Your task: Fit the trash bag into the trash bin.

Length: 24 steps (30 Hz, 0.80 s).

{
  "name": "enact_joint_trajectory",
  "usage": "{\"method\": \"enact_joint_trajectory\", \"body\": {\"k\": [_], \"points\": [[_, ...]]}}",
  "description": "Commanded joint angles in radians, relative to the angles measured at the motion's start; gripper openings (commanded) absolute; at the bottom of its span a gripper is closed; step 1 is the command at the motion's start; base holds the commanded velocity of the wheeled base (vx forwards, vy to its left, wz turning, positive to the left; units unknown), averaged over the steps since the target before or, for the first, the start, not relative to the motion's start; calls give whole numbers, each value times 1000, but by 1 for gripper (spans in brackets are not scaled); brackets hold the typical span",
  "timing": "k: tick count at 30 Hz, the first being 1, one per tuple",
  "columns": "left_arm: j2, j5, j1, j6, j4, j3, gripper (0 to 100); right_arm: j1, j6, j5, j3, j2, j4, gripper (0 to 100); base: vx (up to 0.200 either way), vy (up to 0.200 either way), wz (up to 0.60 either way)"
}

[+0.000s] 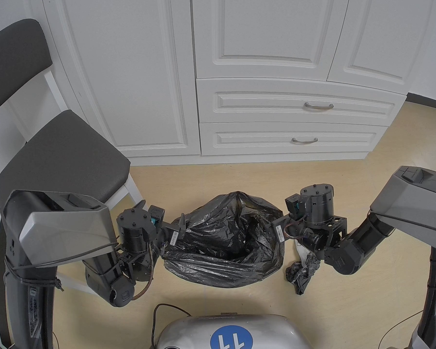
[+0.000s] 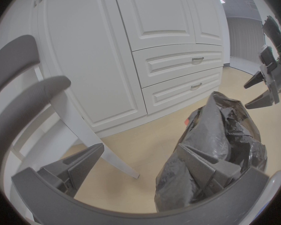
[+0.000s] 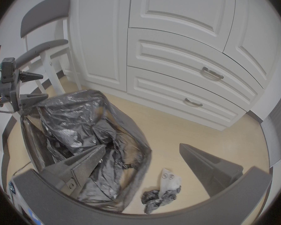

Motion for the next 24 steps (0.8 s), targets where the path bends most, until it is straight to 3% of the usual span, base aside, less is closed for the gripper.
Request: {"method": "enact_joint_trajectory", "body": {"k": [1, 14, 18, 24], "points": [[139, 2, 32, -40, 1, -111, 100, -73, -44, 8, -9, 34, 24, 100, 0, 0, 0], [257, 22, 78, -95, 4, -349, 100, -142, -45, 4, -104, 144, 30, 100, 0, 0, 0], [286, 99, 78, -115, 7, -450, 100, -153, -44, -4, -141, 175, 25, 100, 0, 0, 0], [371, 130, 78, -127, 3, -598, 100, -165, -34, -6, -193, 209, 22, 100, 0, 0, 0]]}}
